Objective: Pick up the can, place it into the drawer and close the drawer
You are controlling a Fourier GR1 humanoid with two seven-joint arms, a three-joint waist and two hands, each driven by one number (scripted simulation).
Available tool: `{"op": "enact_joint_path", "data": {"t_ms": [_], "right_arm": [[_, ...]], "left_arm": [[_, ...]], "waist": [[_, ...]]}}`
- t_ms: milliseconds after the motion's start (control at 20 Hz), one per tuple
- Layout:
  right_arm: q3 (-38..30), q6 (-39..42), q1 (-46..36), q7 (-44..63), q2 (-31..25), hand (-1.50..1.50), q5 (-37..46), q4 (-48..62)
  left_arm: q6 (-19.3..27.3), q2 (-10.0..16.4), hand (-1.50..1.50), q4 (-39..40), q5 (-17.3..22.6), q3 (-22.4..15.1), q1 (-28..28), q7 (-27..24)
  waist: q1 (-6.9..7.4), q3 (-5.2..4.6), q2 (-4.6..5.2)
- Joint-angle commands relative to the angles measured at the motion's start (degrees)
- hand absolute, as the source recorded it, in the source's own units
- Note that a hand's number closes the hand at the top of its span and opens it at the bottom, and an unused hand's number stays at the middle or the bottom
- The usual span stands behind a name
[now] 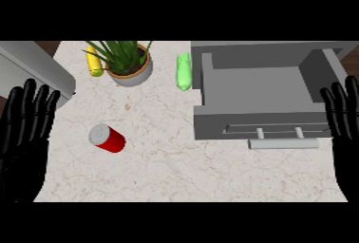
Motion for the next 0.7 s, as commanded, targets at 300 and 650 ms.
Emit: {"op": "enact_joint_path", "data": {"t_ms": [300, 650], "right_arm": [[-1.8, -2.8, 2.8, 7.0, 0.7, -1.50, 1.7, 5.7], [0.1, -3.3, 6.2, 14.8, 1.2, -1.50, 2.5, -1.6]], "left_arm": [[-0.2, 0.9, -1.50, 6.6, -3.2, -3.5, 1.0, 9.5], [1.9, 0.0, -1.50, -3.7, -5.5, -7.1, 3.0, 22.6]], "waist": [[0.12, -2.45, -0.41], [0.51, -2.54, -1.20]]}}
